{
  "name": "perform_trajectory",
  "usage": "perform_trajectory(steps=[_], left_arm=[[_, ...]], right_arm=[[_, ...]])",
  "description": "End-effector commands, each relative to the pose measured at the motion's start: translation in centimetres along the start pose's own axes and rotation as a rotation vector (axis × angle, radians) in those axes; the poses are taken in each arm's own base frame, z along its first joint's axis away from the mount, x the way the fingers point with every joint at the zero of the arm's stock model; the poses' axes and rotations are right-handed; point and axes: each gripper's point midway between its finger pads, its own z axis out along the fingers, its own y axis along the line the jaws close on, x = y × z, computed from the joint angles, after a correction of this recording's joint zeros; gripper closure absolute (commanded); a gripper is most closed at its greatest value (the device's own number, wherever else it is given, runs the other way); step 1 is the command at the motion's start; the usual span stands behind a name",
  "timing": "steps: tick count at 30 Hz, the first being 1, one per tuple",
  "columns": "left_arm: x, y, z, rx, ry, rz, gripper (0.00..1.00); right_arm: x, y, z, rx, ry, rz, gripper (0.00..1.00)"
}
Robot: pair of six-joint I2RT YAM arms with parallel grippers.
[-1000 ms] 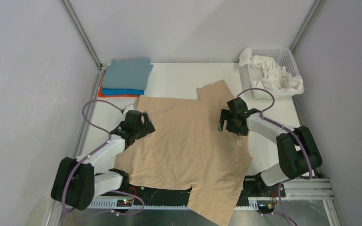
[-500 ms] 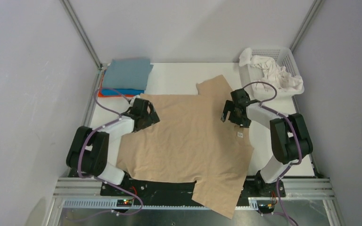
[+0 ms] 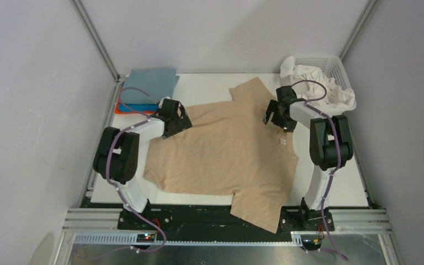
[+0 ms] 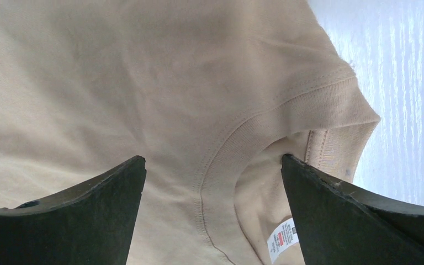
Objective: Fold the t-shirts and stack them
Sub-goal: Flatten out the tshirt, then grab the side of the flattened tshirt closest away from the robot with both arms
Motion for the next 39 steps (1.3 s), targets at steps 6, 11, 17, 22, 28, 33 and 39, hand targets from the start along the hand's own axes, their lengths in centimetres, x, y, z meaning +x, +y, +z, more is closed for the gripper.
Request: perform_trajectory(steps=[6, 11, 17, 22, 28, 33, 39], left_arm=[[-4.5, -3.1, -3.2, 0.129, -0.097, 0.012, 0.00], [-2.9, -0.2, -7.8, 0.116, -0.152, -0.028, 0.00], [4.6, 5.7, -10.3, 0.050, -0.079, -0.103, 0.00], [9.0, 9.0, -11.1, -0.005, -0.011, -0.157, 0.00], [9.6, 15.1, -13.9, -0.275, -0.100, -0.265, 0.00], [9.3, 16.8, -15.9, -0.301, -0.191, -0.381, 0.00], [11.4, 16.5, -16.2, -0.256, -0.134, -0.447, 0.00]], right_arm=[[-2.7, 1.8, -2.7, -0.070, -0.071, -0.034, 0.00], [-1.1, 3.8, -7.2, -0.113, -0.147, -0.093, 0.01], [2.2, 4.3, -10.2, -0.176, -0.175, -0.100, 0.01], [4.9, 4.1, -9.7, -0.193, -0.124, -0.120, 0.00], [5.4, 3.7, -9.5, -0.175, -0.110, -0.133, 0.01], [5.2, 3.2, -9.6, -0.165, -0.127, -0.129, 0.01], [5.7, 3.1, -9.0, -0.166, -0.112, -0.126, 0.01]])
